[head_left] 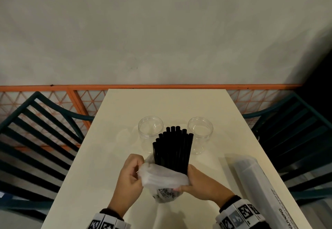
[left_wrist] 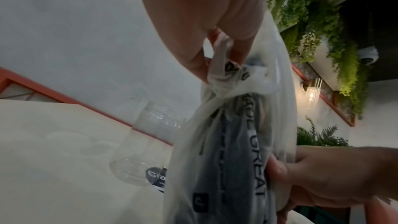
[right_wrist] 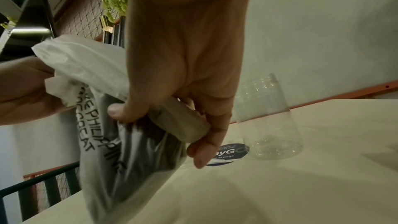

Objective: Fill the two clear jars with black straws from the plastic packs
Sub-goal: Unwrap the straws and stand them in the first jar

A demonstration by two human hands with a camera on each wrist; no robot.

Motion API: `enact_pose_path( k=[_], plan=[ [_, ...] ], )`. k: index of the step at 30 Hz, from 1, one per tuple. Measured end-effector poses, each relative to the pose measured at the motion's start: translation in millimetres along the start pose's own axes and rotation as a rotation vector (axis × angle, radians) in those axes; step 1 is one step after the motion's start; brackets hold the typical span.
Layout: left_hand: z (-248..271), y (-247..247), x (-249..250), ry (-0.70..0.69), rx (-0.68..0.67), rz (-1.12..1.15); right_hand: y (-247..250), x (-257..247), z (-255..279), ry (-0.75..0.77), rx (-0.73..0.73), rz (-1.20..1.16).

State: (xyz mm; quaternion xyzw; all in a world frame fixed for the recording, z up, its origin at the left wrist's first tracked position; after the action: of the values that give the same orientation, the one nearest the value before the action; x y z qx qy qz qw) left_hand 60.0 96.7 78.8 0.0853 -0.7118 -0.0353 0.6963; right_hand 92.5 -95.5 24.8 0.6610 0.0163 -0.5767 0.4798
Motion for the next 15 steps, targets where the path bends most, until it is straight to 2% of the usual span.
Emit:
enact_pose_path(
  k=[1,3,5,6,8,12,15],
  plan=[
    [2,-2,1,0.017,-0.018,-0.004,0,3,0,-0.033,-0.003,0.018],
    [8,-6,5,0.075,-0.155,0.031,0,9,2,-0.076,-0.006,0.025],
    [14,-10,11,0.075,-0.296,0.012,1,13,3,-0.098,0.011,0.012],
    [16,-10,12,0.071,-0.316,0.002,0,15,4,-0.104,0.024,0.014],
    [14,-8,12,0.061,-0.226,-0.048,-1,16,3,-0.104,0.064,-0.005],
    [5,-3,7,0.009,0.051,-0.151,3,17,1,-0.11,0.265,-0.156],
    [5,5,1,0.007,0.227,-0.14,5,5,3,-0.035,0.306,-0.315]
  ],
)
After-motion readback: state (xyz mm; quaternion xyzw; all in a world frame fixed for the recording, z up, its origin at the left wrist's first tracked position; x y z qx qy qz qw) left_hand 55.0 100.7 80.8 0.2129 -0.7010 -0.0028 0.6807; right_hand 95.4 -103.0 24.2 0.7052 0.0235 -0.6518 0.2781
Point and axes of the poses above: each hand's wrist, its own z-axis away from the middle knuckle, its own y-axis out of the back of the hand, x = y × z, the point moved 6 cm from there along -z, towards the middle knuckle, and after that the axes turned 12 degrees about y, right-handed, at the moved point
